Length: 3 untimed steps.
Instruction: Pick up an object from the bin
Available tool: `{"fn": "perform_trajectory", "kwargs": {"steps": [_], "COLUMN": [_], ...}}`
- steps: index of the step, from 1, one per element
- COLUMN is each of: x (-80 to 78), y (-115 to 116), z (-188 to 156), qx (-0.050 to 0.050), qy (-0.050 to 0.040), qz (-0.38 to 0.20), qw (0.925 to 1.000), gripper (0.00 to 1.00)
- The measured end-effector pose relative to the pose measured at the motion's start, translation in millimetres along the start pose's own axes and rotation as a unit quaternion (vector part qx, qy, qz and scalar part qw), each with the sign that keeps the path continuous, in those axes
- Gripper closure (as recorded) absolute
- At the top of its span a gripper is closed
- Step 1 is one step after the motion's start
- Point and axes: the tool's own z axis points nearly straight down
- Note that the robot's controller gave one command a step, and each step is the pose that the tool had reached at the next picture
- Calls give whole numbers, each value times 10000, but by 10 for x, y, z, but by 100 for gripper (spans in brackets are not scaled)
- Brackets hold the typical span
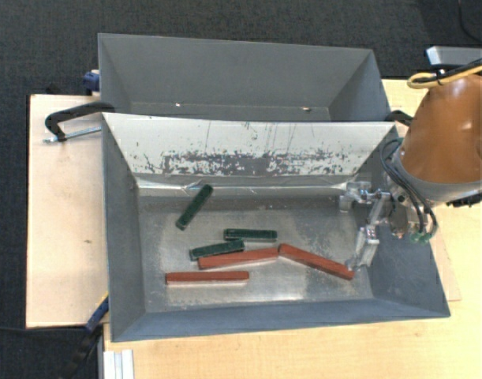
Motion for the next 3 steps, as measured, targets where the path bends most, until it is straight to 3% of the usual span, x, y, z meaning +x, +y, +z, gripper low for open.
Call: {"fn": "perform_trajectory", "kwargs": {"steps": [1, 2, 3], "x": [14, 78, 78], "y": [61, 173, 173], "z": [723, 1296, 1296], "qx": [2, -3, -2], "qy": [-8, 24, 24], "qz": [-218, 166, 165], "qw": [9998, 9999, 9999], "gripper": [0, 100, 100]}}
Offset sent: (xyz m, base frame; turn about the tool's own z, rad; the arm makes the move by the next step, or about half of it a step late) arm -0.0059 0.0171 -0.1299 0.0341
